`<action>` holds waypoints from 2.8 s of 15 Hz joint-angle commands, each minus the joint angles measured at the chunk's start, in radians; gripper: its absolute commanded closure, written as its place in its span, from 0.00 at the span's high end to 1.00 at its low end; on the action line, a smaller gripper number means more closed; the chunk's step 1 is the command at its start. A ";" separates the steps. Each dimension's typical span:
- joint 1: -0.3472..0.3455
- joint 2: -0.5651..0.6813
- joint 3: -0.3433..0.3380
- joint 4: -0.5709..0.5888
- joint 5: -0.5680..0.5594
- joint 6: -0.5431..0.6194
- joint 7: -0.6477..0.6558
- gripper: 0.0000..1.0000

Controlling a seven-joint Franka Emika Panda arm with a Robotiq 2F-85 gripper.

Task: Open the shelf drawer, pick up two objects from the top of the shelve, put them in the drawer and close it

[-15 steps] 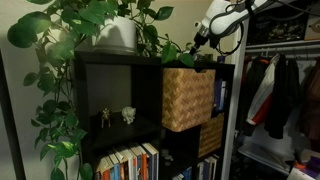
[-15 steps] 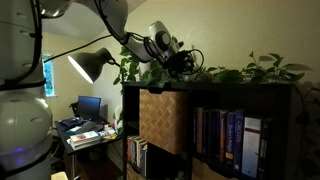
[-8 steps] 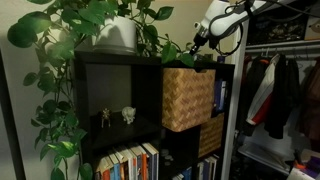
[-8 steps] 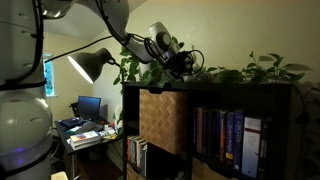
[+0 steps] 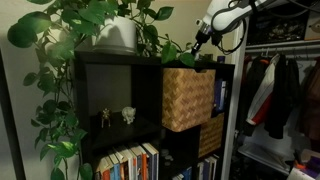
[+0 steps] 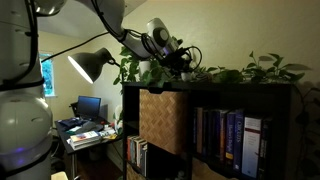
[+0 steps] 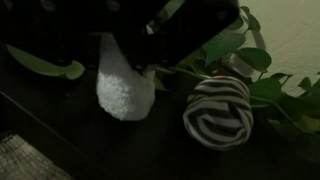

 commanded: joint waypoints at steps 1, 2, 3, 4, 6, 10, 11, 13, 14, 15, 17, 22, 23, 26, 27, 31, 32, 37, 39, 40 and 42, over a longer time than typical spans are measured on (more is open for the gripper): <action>0.023 -0.110 0.002 -0.057 0.067 -0.124 -0.047 0.10; 0.033 -0.128 0.000 -0.058 0.101 -0.170 -0.073 0.11; 0.045 -0.147 -0.003 -0.058 0.136 -0.219 -0.103 0.11; 0.057 -0.162 -0.007 -0.057 0.173 -0.263 -0.137 0.11; 0.077 -0.190 -0.012 -0.047 0.229 -0.371 -0.192 0.11; 0.104 -0.216 -0.021 -0.032 0.292 -0.554 -0.294 0.11; 0.108 -0.215 -0.023 -0.034 0.298 -0.578 -0.312 0.11; 0.111 -0.203 -0.025 -0.039 0.305 -0.594 -0.352 0.11; 0.113 -0.194 -0.026 -0.044 0.308 -0.586 -0.369 0.11; 0.112 -0.186 -0.026 -0.050 0.308 -0.572 -0.385 0.11; 0.109 -0.161 -0.026 -0.057 0.313 -0.552 -0.407 0.11; 0.104 -0.103 -0.017 -0.096 0.305 -0.405 -0.472 0.11; 0.105 -0.095 -0.017 -0.101 0.309 -0.378 -0.495 0.11; 0.103 -0.077 -0.011 -0.110 0.313 -0.321 -0.527 0.45; 0.101 -0.077 -0.008 -0.103 0.313 -0.332 -0.516 0.46; 0.097 -0.090 -0.013 -0.060 0.351 -0.433 -0.503 0.70; 0.094 -0.095 -0.015 -0.050 0.358 -0.451 -0.489 0.76; 0.064 -0.117 -0.027 0.005 0.347 -0.469 -0.381 1.00; 0.048 -0.114 -0.037 0.027 0.346 -0.446 -0.322 1.00; 0.039 -0.111 -0.041 0.037 0.338 -0.425 -0.287 1.00; 0.027 -0.098 -0.054 0.056 0.337 -0.382 -0.245 1.00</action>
